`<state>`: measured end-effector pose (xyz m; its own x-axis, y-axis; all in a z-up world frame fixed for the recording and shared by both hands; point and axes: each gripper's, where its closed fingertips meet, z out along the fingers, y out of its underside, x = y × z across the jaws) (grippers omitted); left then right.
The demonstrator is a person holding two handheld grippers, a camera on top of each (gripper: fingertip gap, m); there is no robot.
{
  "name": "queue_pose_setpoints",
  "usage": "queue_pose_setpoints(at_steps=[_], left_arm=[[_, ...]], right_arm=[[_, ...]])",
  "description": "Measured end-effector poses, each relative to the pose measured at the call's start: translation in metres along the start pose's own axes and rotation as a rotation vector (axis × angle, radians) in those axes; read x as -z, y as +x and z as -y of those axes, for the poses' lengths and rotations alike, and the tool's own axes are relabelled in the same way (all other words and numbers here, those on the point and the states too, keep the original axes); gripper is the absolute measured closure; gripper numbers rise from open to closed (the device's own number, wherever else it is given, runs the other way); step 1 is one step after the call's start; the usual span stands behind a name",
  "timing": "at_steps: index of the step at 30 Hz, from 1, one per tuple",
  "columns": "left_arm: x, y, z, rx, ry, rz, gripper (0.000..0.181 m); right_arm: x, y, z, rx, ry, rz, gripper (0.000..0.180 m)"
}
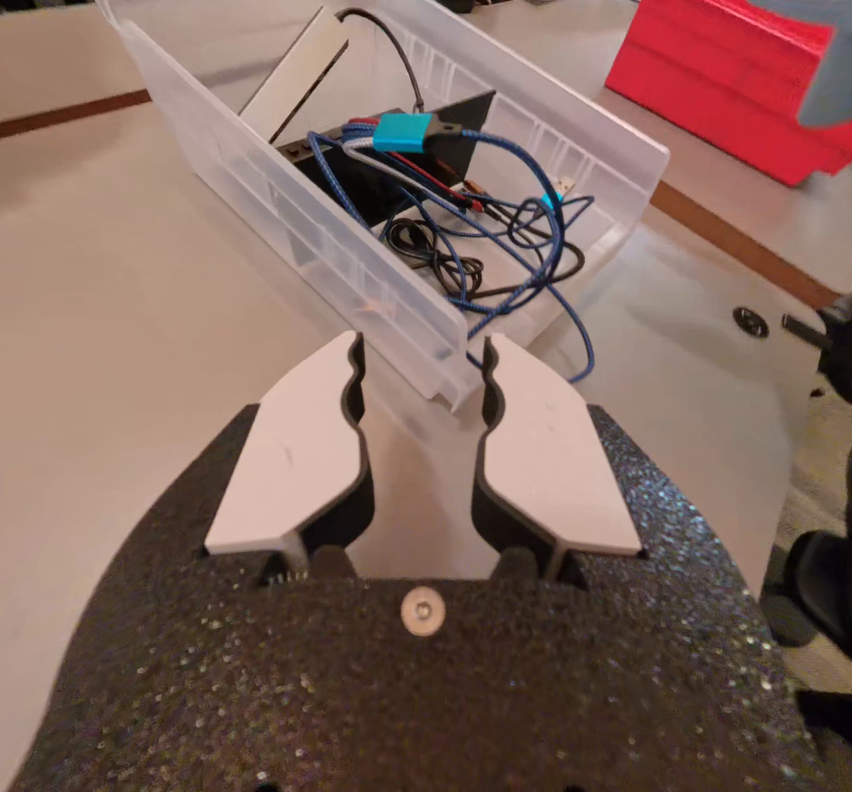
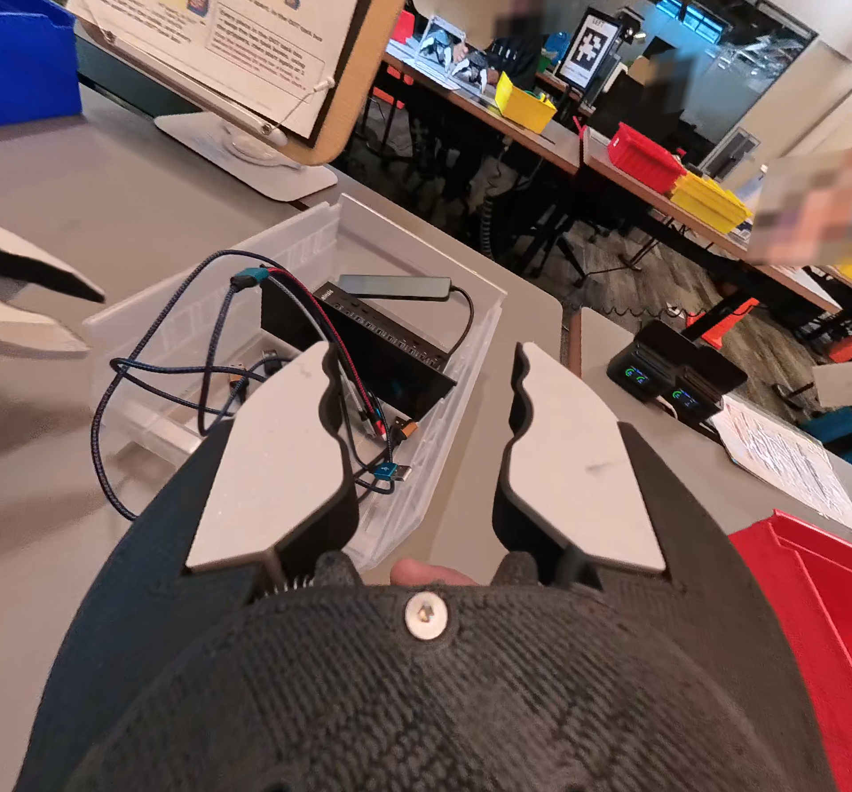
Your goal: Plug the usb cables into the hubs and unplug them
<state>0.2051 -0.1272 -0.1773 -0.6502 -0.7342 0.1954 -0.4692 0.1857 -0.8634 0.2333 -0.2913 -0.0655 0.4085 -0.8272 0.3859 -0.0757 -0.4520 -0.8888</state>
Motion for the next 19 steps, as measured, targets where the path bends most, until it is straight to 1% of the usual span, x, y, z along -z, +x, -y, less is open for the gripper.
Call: queue_pose_setpoints(at_steps=[2, 4, 5, 6, 9, 10, 15, 19], left_arm=[[-0.009, 0.0, 0.005, 0.037, -0.034, -0.004, 0.138], [-0.018, 0.001, 0.004, 0.03, -0.084, -0.006, 0.142], [-0.02, 0.006, 0.004, -0.011, -0.101, -0.04, 0.154], [-0.02, 0.004, 0.004, -0.057, -0.116, -0.012, 0.155], [-0.015, -0.02, 0.007, -0.23, -0.149, 0.17, 0.163], [-0.012, -0.026, 0.007, -0.253, -0.156, 0.19, 0.164], [0.021, -0.076, 0.0, -0.306, -0.209, 0.288, 0.169], [0.066, -0.094, -0.02, -0.349, -0.225, 0.249, 0.17]], right_arm=[[-0.002, -0.005, 0.001, 0.021, -0.008, 0.01, 0.108], [-0.004, -0.008, 0.001, 0.054, -0.021, 0.01, 0.108], [-0.005, -0.009, 0.001, 0.069, -0.025, 0.009, 0.108], [-0.006, -0.01, 0.001, 0.078, -0.027, 0.008, 0.108], [-0.009, -0.014, 0.001, 0.078, -0.03, 0.019, 0.108], [-0.009, -0.016, 0.001, 0.08, -0.03, 0.022, 0.108], [-0.007, -0.019, 0.005, 0.09, -0.018, 0.03, 0.108], [-0.008, -0.027, 0.014, 0.064, 0.023, 0.067, 0.107]])
